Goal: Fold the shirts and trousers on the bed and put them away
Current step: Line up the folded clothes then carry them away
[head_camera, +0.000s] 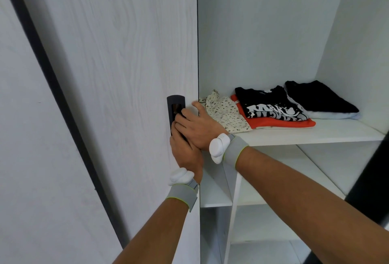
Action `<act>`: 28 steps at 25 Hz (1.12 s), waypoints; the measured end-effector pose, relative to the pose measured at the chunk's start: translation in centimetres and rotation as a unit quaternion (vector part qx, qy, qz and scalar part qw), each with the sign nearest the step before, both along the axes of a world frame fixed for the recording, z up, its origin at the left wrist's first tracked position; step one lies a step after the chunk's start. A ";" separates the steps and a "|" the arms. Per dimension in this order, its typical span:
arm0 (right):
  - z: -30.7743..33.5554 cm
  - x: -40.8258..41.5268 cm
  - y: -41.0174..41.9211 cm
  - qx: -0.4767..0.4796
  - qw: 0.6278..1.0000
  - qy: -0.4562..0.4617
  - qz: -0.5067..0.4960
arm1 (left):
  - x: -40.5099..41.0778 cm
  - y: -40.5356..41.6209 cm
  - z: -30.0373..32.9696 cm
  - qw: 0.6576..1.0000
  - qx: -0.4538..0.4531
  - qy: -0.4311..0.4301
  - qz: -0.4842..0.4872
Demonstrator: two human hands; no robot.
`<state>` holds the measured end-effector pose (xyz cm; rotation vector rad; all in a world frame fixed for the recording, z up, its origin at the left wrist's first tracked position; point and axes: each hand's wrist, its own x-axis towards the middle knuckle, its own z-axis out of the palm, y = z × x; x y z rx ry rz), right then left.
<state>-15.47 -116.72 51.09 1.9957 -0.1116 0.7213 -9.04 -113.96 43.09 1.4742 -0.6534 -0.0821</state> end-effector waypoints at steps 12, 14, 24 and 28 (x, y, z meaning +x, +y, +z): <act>-0.8 -7.9 -1.6 0.047 0.994 -0.010 -0.097 | -8.4 0.4 0.8 0.993 -0.031 -0.101 -0.059; -0.7 -9.6 -1.7 0.048 0.991 -0.013 -0.124 | -9.8 0.0 0.8 0.990 -0.027 -0.098 -0.102; -1.5 -18.8 -1.6 0.064 0.945 -0.046 -0.317 | -16.5 0.5 2.2 0.933 0.021 -0.136 -0.332; -1.5 -21.3 -0.9 0.117 0.912 -0.098 -0.380 | -17.3 0.5 3.8 0.913 -0.010 -0.234 -0.334</act>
